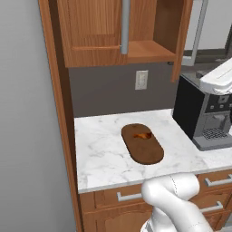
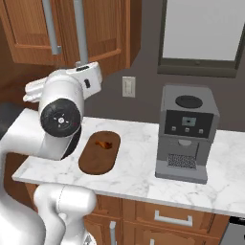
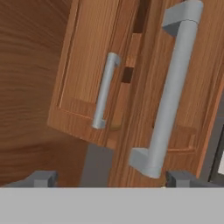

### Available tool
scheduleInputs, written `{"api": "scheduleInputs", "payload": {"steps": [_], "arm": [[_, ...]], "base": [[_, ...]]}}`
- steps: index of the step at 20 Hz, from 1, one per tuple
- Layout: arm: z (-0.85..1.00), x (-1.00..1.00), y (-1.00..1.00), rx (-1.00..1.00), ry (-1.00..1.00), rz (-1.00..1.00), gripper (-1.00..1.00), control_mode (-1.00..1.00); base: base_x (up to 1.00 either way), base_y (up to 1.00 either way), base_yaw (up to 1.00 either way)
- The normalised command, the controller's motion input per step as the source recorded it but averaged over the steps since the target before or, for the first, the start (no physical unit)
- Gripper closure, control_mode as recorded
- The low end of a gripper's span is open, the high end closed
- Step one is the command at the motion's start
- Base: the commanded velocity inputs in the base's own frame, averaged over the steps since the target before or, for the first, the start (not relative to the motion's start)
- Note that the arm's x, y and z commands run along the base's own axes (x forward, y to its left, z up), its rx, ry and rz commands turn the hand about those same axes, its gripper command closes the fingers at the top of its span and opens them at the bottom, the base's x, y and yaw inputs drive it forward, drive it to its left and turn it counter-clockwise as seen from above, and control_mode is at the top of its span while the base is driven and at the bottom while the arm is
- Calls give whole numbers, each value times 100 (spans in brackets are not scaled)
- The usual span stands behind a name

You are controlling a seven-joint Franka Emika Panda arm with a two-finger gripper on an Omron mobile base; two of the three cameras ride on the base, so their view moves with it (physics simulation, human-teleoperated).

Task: Open the cabinet, retrieve the rolling pin, and place it next to the meat on the cutting board to prepare for tenderizing.

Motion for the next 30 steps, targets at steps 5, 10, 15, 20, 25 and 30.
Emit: {"api": "scheduleInputs", "payload": {"steps": [5, 10, 15, 20, 25, 30], "arm": [[-1, -24, 88, -9, -1, -17, -100, -100], [-18, 31, 79, -22, 17, -28, -100, -100], [-11, 54, 21, -21, 10, -21, -100, -100], [-15, 59, 0, -18, 6, -21, -100, -100], [-22, 41, 0, -17, 8, -21, -100, -100], [-26, 35, 1, -16, 5, -19, -100, -100]], "base": [[0, 0, 0], [0, 0, 0], [0, 0, 0], [0, 0, 0], [0, 0, 0], [0, 0, 0]]}}
